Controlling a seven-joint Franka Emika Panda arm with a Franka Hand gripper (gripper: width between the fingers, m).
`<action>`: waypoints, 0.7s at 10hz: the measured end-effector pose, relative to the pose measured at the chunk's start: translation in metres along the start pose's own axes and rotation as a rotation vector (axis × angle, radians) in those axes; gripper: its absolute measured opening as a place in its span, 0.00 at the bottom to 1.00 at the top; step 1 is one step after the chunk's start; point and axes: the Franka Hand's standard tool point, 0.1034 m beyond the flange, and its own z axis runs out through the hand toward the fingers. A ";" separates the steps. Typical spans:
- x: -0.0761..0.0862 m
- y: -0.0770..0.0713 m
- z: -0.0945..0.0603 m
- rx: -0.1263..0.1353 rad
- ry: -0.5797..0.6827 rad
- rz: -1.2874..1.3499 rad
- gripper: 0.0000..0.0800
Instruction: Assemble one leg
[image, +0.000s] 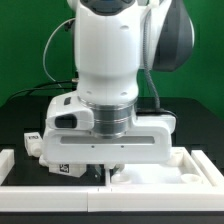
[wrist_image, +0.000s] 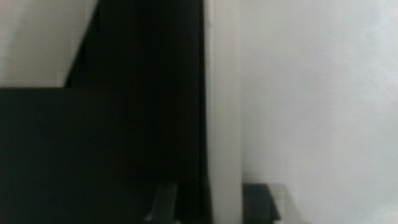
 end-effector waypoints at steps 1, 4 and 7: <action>0.000 0.000 0.000 -0.006 0.000 0.005 0.07; -0.001 0.002 0.000 -0.006 -0.003 0.006 0.19; -0.009 -0.005 -0.020 0.001 -0.003 -0.007 0.65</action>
Offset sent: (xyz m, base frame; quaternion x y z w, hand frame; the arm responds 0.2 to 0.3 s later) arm 0.0000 0.0000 0.0000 0.0000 0.0000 0.0000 1.0000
